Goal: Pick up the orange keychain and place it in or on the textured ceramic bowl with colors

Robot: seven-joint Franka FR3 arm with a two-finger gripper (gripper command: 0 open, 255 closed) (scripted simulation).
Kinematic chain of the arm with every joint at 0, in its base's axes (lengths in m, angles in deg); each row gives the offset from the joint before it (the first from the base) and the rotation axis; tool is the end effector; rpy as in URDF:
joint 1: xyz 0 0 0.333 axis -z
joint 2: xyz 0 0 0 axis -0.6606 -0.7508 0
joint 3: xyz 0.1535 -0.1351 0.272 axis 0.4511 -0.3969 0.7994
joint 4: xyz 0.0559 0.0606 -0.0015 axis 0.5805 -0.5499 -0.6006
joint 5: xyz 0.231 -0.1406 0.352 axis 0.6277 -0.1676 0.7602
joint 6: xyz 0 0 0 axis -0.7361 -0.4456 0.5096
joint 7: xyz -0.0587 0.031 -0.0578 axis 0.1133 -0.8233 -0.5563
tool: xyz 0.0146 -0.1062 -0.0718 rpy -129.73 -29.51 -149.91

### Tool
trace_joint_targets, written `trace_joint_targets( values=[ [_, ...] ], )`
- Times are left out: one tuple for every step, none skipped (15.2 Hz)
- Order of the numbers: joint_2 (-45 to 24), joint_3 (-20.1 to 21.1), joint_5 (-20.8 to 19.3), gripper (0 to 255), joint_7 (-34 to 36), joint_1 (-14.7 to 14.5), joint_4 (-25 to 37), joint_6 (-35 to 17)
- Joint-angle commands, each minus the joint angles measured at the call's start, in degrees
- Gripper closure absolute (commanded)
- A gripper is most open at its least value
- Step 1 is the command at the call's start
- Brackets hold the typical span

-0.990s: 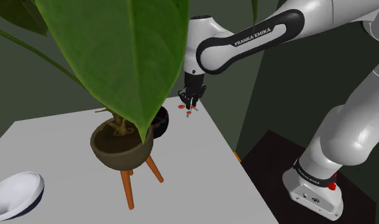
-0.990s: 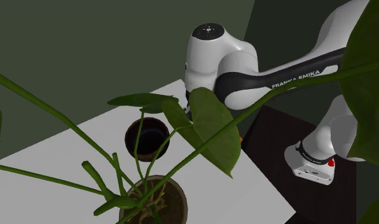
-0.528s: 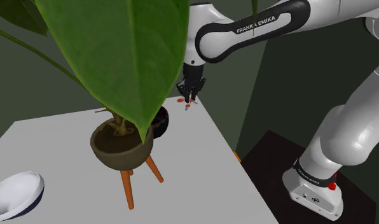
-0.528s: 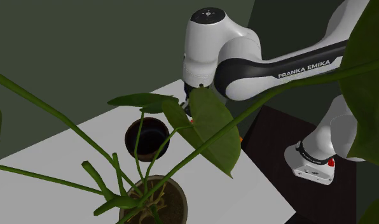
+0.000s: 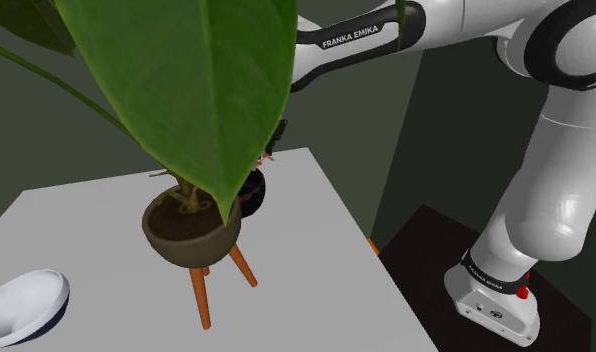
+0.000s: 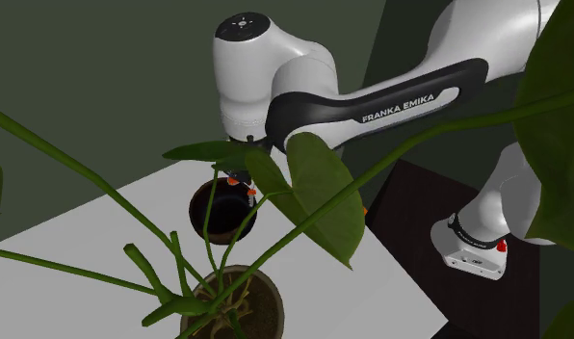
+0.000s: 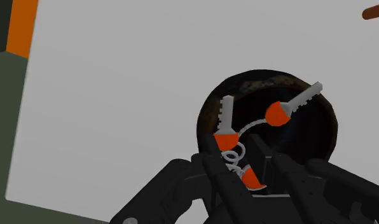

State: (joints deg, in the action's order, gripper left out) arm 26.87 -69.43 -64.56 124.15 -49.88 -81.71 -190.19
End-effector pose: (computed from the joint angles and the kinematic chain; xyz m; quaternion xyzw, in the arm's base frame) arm 0.6077 0.2960 0.4763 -0.9972 0.0635 -0.0353 0.0182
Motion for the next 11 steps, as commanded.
trace_joint_targets(
  values=[
    [-5.09,0.32,-1.89,255,1.9,-1.39,6.54,1.78],
    [-7.62,0.39,-2.77,255,2.7,-2.22,10.1,2.96],
    [-10.23,0.4,-3.64,255,3.42,-3.14,13.87,4.27],
    [-12.95,0.36,-4.5,255,4.07,-4.13,17.91,5.71],
    [-14.68,0.28,-5.0,255,4.42,-4.82,20.54,6.68],
    [-14.68,0.21,-5.0,255,4.45,-4.8,19.77,5.91],
    [-14.69,0.18,-5.02,255,4.5,-4.75,19.0,5.14],
    [-14.72,0.16,-5.05,255,4.53,-4.7,18.28,4.39],
    [-14.78,0.13,-5.09,255,4.58,-4.66,17.6,3.65],
    [-14.85,0.1,-5.13,255,4.63,-4.61,16.92,2.92],
    [-14.92,0.07,-5.18,255,4.68,-4.58,16.27,2.19]
  ],
)
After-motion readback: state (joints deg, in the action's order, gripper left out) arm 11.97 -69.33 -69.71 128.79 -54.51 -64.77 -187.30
